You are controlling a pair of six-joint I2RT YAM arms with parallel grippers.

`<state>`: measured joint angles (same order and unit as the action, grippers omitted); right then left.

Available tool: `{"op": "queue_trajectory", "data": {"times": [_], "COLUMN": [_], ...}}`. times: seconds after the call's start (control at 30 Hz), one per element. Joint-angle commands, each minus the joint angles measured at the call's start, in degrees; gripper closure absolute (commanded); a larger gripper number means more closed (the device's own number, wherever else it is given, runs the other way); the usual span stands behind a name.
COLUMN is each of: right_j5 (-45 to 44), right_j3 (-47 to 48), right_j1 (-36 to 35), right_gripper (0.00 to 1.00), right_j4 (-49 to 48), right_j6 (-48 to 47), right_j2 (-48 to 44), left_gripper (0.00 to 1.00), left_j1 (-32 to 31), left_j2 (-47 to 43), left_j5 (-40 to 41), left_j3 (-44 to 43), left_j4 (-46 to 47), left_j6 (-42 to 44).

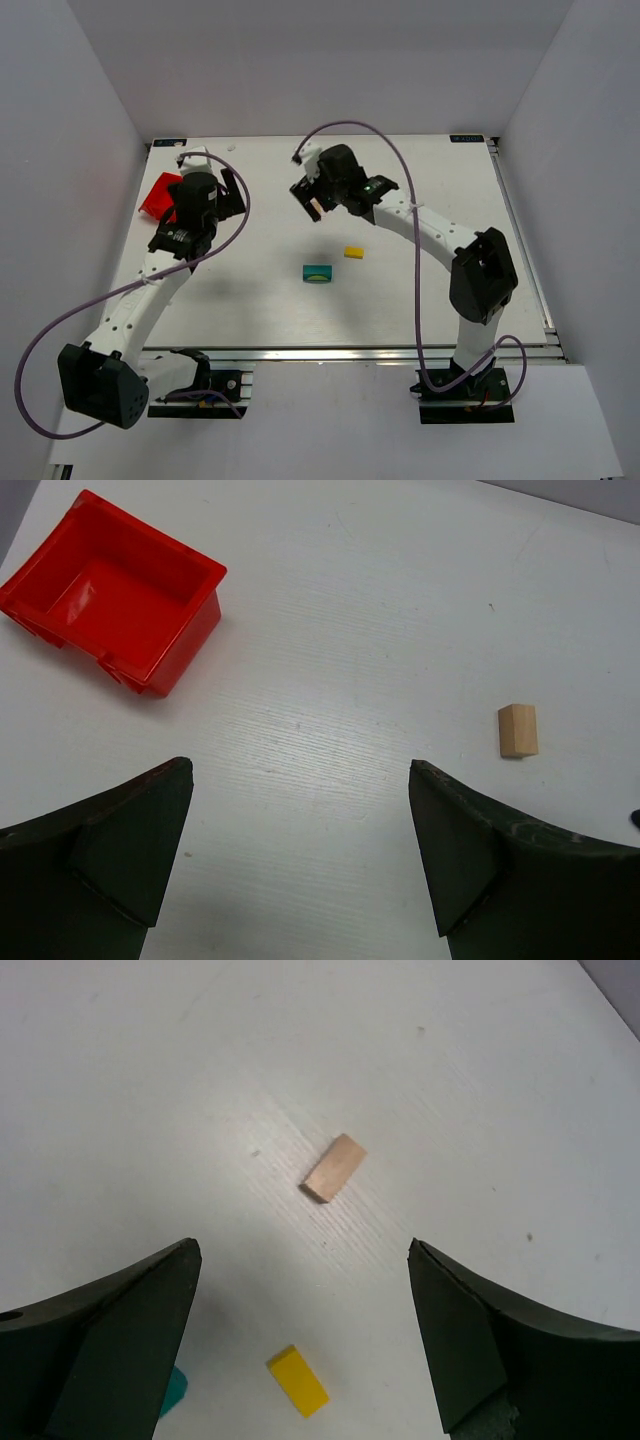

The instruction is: Build the wood block tower

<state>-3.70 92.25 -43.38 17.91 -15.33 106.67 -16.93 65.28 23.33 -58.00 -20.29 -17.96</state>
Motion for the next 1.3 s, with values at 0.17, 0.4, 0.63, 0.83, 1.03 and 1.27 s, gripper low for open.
{"op": "queue_trajectory", "data": {"times": [0.17, 0.4, 0.63, 0.83, 1.03, 1.27], "right_j5": [-13.4, -12.8, -9.3, -12.9, -14.0, -9.8], "right_j3": [-1.3, -2.9, -3.0, -3.2, -2.1, -2.9], "right_j1": [7.7, 11.8, 12.8, 13.9, 15.1, 14.8], "right_gripper": [0.11, 0.11, 0.11, 0.11, 0.11, 0.11], "right_j4": [3.6, 10.2, 8.5, 11.3, 12.2, 9.3], "right_j6": [33.6, 39.1, 38.3, 39.1, 33.8, 30.1], "right_j2": [-5.0, -2.8, -0.9, 1.5, 3.7, 3.7], "left_gripper": [0.02, 0.02, 0.02, 0.02, 0.02, 0.02], "left_j1": [0.5, 0.6, 0.5, 0.5, 0.5, 0.5], "left_j2": [3.4, 3.9, 5.7, 6.6, 6.5, 7.3], "left_j5": [-4.4, -5.8, -7.3, -8.4, -8.7, -9.4], "left_j3": [-4.7, -4.1, -4.4, -4.5, -4.1, -4.2], "left_j4": [-2.7, -2.6, -3.3, -3.3, -3.4, -3.5], "left_j6": [-1.0, -1.8, -2.4, -2.5, -1.8, -1.6]}}
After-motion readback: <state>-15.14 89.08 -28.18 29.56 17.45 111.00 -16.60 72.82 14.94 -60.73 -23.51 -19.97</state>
